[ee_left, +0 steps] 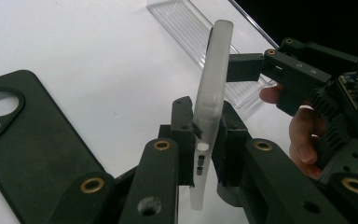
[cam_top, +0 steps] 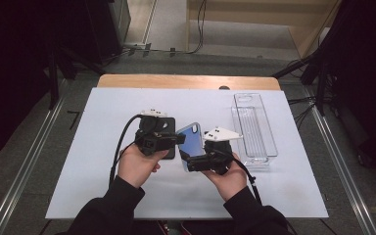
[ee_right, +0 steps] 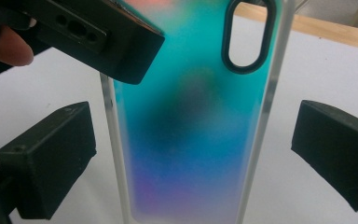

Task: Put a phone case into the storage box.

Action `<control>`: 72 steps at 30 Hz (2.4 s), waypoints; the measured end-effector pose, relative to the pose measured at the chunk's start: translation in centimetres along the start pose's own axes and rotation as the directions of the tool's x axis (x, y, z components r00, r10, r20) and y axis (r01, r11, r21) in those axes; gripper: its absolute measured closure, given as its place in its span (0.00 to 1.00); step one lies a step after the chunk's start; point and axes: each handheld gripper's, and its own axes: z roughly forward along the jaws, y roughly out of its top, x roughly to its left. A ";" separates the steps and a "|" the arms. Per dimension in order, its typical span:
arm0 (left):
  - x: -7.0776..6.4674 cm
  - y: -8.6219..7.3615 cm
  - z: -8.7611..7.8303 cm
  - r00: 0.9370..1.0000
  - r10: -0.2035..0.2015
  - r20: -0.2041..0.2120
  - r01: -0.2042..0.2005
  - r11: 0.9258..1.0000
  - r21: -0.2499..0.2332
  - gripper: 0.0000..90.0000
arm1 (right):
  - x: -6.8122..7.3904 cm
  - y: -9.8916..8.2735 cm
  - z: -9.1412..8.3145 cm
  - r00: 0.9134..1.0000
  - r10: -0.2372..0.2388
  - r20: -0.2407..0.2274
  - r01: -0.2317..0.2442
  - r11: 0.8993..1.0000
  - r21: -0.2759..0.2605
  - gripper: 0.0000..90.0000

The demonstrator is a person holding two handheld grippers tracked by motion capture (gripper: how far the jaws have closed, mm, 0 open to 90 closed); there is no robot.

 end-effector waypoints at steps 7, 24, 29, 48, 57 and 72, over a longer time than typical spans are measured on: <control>-0.6 -0.3 0.7 1.000 -0.010 0.003 0.010 1.000 0.012 0.90 | 0.0 -0.2 0.3 1.000 0.019 0.010 -0.019 1.000 0.011 0.03; -0.8 -0.1 0.4 0.999 -0.007 0.053 0.007 1.000 -0.004 0.69 | -0.4 -0.3 0.2 0.999 0.028 -0.023 -0.028 1.000 0.005 0.17; -0.5 0.1 -0.3 0.997 -0.004 0.078 0.005 1.000 -0.002 0.49 | -0.8 -0.3 0.1 0.999 0.025 -0.030 -0.024 1.000 0.014 0.17; 1.6 -2.1 -1.7 0.947 0.232 0.220 -0.241 0.971 0.012 0.37 | -4.4 0.8 -1.6 0.972 -0.048 -0.230 0.053 0.998 0.018 0.17; 3.1 -4.4 -1.6 0.947 0.274 0.171 -0.279 0.960 0.007 0.36 | -5.5 1.6 -2.6 0.953 -0.075 -0.294 0.085 0.996 0.019 0.17; 5.2 -8.2 -2.7 0.958 0.230 0.169 -0.232 0.973 -0.006 0.34 | -7.9 2.8 -4.5 0.945 -0.079 -0.318 0.089 0.996 0.016 0.17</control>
